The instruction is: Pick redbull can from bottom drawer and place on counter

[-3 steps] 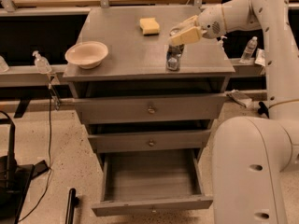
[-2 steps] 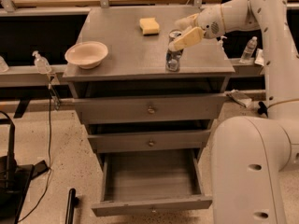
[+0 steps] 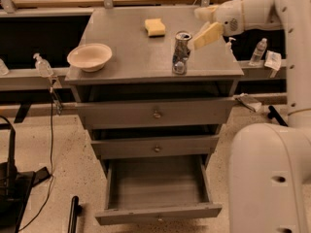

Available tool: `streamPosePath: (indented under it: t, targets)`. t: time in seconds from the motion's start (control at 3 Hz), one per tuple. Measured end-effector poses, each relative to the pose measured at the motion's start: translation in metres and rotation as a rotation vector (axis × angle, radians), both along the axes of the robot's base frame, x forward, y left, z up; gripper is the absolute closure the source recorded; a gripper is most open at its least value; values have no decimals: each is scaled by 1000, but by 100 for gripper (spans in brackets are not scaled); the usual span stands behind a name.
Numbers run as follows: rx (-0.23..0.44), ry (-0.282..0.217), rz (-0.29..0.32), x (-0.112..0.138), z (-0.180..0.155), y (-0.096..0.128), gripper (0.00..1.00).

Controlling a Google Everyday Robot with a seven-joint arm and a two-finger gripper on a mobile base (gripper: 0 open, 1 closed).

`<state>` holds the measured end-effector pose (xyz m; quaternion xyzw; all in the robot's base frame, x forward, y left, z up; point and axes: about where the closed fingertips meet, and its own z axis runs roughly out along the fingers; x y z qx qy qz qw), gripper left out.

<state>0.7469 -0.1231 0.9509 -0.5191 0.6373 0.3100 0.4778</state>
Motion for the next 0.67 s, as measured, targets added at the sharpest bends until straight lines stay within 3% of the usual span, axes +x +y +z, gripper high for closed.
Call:
streamPosePath:
  t: [0.33, 0.67]
  targets:
    - [21, -86, -29, -13, 37, -25, 0]
    - [21, -86, -29, -13, 37, -25, 0]
